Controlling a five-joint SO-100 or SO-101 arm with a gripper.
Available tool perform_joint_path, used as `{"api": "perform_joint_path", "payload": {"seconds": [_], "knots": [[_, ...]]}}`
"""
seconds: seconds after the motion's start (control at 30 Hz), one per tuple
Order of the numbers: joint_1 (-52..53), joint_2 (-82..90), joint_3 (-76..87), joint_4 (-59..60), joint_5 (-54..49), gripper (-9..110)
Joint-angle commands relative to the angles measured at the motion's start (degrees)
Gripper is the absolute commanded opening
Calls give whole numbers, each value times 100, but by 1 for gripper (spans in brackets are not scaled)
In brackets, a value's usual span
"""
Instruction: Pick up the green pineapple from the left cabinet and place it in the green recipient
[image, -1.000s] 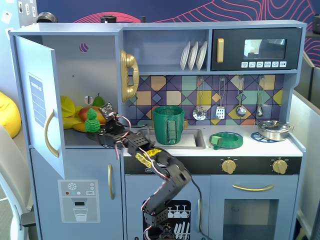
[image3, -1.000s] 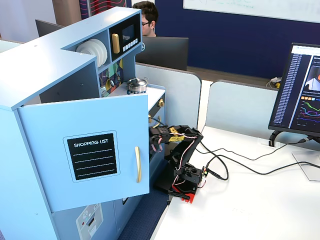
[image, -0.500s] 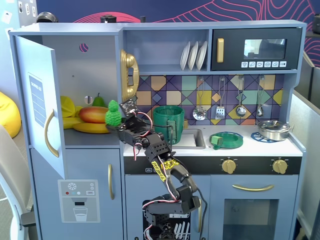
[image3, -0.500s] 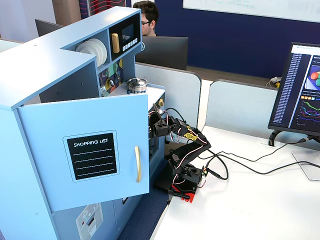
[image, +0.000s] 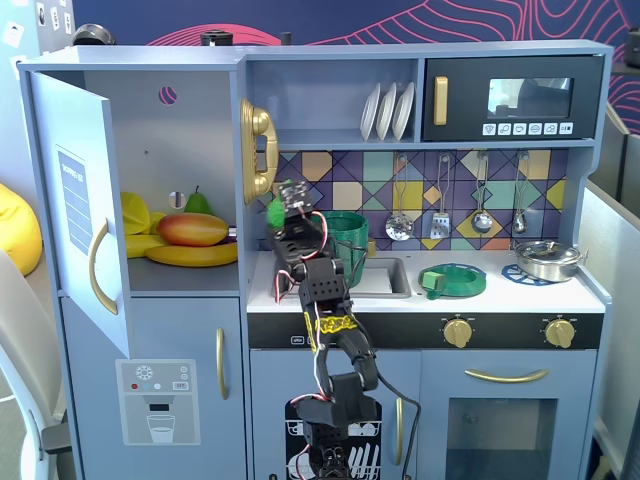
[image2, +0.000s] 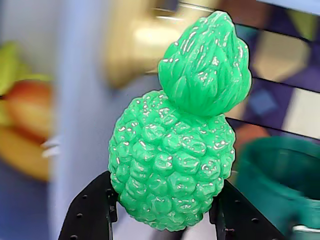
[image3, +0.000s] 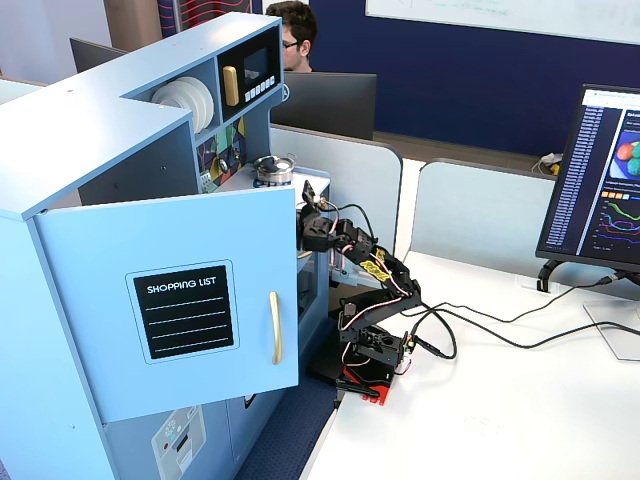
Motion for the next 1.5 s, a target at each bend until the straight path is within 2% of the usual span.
{"api": "perform_joint_path", "payload": {"seconds": [0.0,0.43,0.63,0.83,0.9,1.03,1.17,1.47], "knots": [[606,-598,-659,-545,316,0],[1397,-2971,-1995,-1512,431,0],[1670,-4052,-2900,-1591,448,0],[1714,-4377,-3155,-1538,439,0],[1714,-4377,-3146,-1485,369,6],[1767,-4403,-3146,-1318,439,26],[1784,-4386,-3138,-1301,721,37],[1802,-4324,-3103,-1292,677,36]]}}
